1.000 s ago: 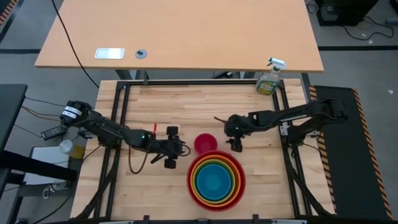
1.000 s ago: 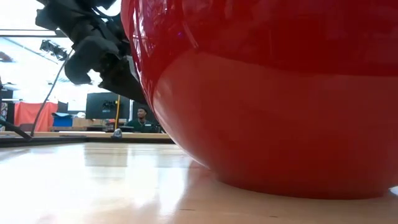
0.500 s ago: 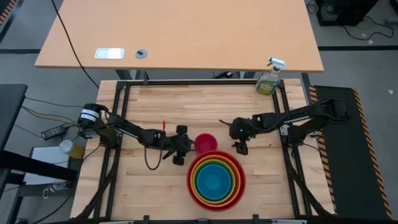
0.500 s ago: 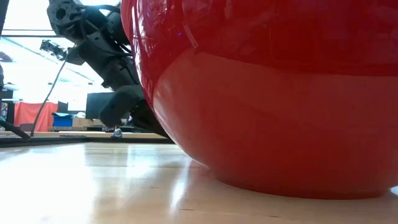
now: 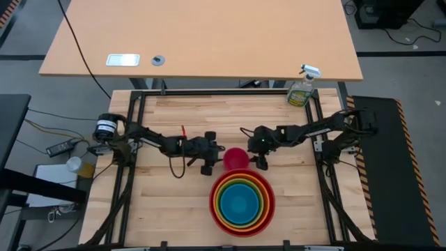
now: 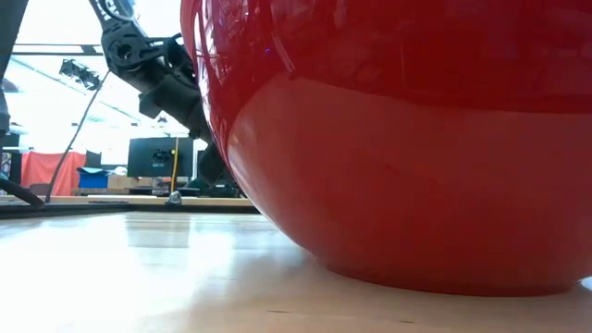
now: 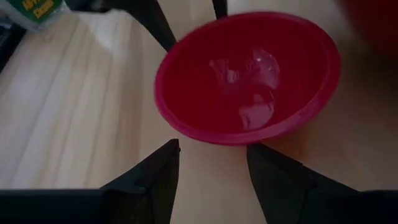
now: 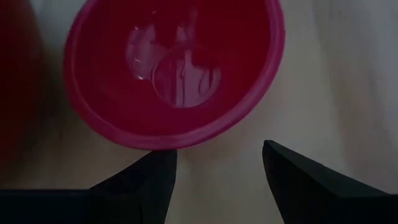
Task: Nest bowls inside each other
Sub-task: Stack the pink bowl on top of the blue bowl
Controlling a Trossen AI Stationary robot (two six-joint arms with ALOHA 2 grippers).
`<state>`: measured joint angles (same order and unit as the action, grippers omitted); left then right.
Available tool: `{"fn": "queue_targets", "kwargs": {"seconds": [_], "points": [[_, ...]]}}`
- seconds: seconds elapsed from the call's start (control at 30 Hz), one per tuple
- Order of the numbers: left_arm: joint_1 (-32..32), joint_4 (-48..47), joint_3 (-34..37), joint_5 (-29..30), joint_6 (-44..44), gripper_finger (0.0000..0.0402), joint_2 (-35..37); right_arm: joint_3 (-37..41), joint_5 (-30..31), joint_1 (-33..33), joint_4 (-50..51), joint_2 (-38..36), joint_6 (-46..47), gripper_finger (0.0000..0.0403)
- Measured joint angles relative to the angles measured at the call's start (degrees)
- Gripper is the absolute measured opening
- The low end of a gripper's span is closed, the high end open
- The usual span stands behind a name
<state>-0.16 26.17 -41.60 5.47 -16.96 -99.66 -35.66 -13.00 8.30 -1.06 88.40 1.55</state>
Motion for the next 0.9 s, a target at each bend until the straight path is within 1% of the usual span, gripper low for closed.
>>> {"fn": "queue_targets", "kwargs": {"seconds": [0.1, 0.2, 0.3, 0.43, 0.6, 0.7, 0.9], "points": [[0.86, -0.25, 0.06, -0.30, -1.00, 0.0192, -0.26, 0.08, 1.88, 0.88, -1.72, -0.03, -1.77, 0.0244], [2.13, -0.04, 0.17, -0.37, -2.69, 0.0192, -0.30, 0.10, 5.23, 2.02, -2.76, -0.61, -3.43, 0.0244], [4.34, 1.69, 0.21, 1.52, -3.84, 0.0192, -0.34, -0.23, 8.59, 4.34, -2.11, -1.25, -3.95, 0.0244], [7.73, 3.27, 0.21, 2.45, -3.58, 0.0192, -0.36, -0.44, 10.85, 7.94, -2.37, -2.28, -4.00, 0.0244], [9.13, 3.84, 0.15, 2.64, -3.65, 0.0192, -0.11, -0.60, 10.53, 9.97, -1.88, -5.21, -4.84, 0.0244], [8.89, 3.48, 0.15, 1.42, -4.40, 0.0192, -0.10, -0.61, 7.81, 9.89, -1.24, -6.50, -5.32, 0.0244], [9.02, 3.67, 0.06, 0.19, -4.68, 0.0192, -0.10, -0.68, 6.92, 9.90, -0.36, -5.72, -5.36, 0.0244]]}}
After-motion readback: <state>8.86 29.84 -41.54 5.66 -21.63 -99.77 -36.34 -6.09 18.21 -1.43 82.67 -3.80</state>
